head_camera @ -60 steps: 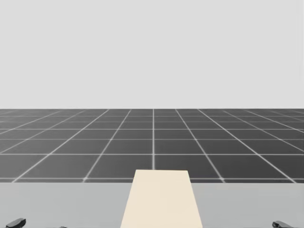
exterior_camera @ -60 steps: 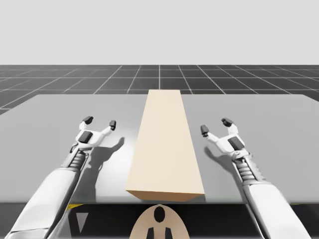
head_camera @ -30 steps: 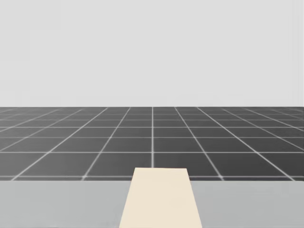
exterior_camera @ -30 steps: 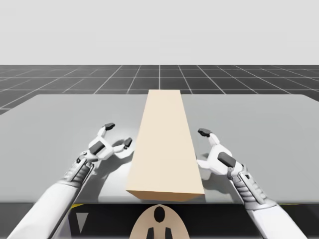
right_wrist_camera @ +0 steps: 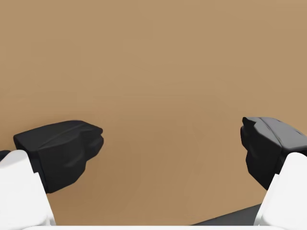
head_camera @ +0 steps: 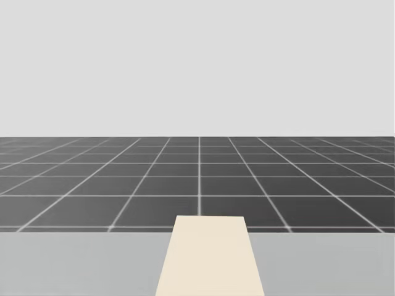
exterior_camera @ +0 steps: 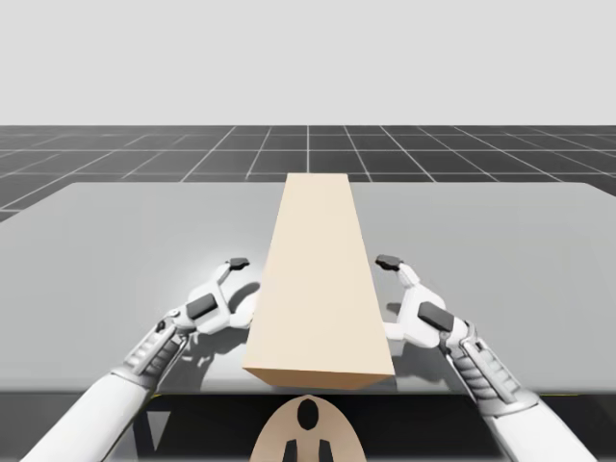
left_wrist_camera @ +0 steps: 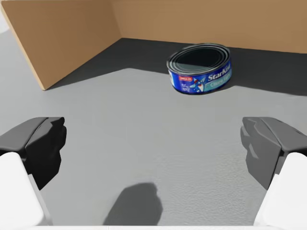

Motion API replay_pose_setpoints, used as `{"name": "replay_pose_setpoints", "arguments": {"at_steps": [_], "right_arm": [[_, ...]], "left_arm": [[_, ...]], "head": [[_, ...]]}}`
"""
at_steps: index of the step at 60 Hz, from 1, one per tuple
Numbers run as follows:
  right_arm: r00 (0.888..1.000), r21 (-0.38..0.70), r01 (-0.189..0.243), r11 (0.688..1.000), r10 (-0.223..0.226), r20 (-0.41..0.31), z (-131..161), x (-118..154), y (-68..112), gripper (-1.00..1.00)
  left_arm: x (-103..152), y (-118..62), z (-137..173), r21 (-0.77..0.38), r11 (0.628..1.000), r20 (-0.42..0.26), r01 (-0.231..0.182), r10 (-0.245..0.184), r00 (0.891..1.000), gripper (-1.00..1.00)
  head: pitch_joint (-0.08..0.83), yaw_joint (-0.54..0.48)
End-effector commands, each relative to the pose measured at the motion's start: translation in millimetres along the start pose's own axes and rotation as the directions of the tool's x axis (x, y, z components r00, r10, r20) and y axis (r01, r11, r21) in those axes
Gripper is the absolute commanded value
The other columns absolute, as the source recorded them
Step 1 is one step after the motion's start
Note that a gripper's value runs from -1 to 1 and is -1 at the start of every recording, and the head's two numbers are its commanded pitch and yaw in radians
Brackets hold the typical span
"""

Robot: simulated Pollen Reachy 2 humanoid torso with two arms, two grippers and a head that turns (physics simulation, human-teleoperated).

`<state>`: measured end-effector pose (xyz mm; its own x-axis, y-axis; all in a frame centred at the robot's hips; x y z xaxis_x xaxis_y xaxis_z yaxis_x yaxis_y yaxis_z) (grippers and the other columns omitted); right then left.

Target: Retrieve the object from inside the box.

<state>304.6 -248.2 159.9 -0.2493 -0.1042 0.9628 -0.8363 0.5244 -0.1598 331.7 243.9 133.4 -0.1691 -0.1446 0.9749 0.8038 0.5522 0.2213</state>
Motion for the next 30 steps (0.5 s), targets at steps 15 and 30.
{"name": "replay_pose_setpoints", "arguments": {"at_steps": [15, 30], "right_arm": [[1.0, 0.06, -0.008, 0.998, 0.009, -0.024, 8, -5, 20.7, -1.0], [0.999, 0.106, -0.018, 0.994, 0.022, -0.032, 12, -4, 31.7, -1.0]], "left_arm": [[4, 1.9, -38, -0.085, 0.994, 0.001, -0.062, 0.062, 0.998, -1.0], [-1, 9.9, -71, -0.145, 0.978, -0.007, -0.153, 0.153, 0.988, -1.0]], "head": [[0.019, 0.03], [0.024, 0.05]]}}
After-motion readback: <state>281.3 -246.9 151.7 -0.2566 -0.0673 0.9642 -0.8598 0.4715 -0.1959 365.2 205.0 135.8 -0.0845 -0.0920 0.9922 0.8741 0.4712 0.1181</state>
